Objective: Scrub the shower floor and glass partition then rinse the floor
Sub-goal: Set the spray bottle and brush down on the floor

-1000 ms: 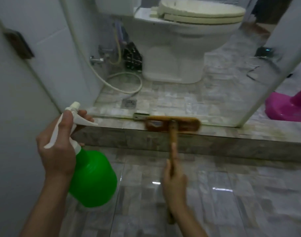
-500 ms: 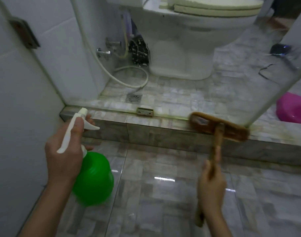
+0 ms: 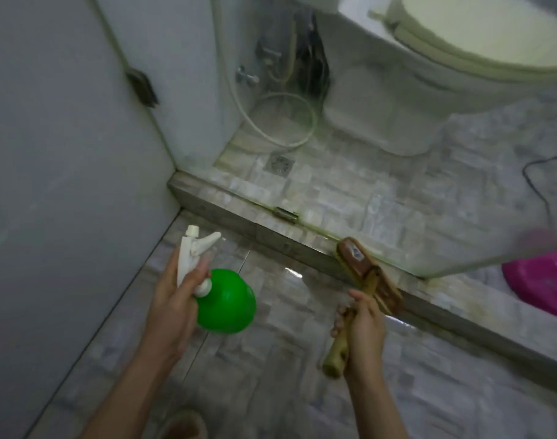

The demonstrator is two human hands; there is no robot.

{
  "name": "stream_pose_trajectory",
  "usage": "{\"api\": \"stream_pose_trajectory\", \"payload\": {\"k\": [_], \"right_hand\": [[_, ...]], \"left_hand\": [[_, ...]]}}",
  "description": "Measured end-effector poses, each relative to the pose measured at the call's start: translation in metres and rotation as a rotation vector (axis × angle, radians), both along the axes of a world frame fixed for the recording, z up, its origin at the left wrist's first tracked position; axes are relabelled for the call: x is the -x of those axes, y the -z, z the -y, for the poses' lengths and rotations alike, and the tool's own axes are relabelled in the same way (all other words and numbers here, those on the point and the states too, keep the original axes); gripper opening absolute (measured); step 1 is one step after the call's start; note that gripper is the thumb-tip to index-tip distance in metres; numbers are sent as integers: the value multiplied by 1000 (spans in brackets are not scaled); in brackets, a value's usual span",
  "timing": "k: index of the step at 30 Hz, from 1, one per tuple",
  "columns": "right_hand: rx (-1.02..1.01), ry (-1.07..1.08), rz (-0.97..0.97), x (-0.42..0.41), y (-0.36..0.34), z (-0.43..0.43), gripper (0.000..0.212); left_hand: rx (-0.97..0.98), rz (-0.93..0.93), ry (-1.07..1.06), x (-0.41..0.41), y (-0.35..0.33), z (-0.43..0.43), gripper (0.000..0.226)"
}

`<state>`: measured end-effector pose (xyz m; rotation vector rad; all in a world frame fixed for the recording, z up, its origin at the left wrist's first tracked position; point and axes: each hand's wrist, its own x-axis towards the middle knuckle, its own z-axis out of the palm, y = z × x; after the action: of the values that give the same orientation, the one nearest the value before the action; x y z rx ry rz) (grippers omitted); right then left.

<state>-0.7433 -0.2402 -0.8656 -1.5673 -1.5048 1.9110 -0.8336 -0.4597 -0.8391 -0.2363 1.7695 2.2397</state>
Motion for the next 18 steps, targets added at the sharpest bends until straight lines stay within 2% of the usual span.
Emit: {"api": "stream_pose_trajectory", "payload": {"k": [4, 7, 8, 10, 11, 15, 18], "right_hand": [[407, -117, -247, 15, -123, -18, 32], [533, -341, -278, 17, -199, -22, 43], [504, -469, -252, 17, -223, -18, 48], [370, -708, -215, 14, -255, -7, 38], [293, -845, -179, 9, -272, 4, 31], [86, -1311, -55, -22, -304, 39, 27], [-74, -1516, 4, -40, -309, 50, 22]], "left_hand": [[-175, 108, -123, -37, -102, 12, 64], [-95, 165, -180, -77, -161, 12, 69], [-50, 184, -225, -95, -184, 10, 60], [46, 187, -272, -125, -213, 1, 50], [99, 214, -327, -144, -230, 1, 50], [194, 338, -526, -222, -265, -8, 59], [211, 339, -682, -254, -296, -24, 54]]}}
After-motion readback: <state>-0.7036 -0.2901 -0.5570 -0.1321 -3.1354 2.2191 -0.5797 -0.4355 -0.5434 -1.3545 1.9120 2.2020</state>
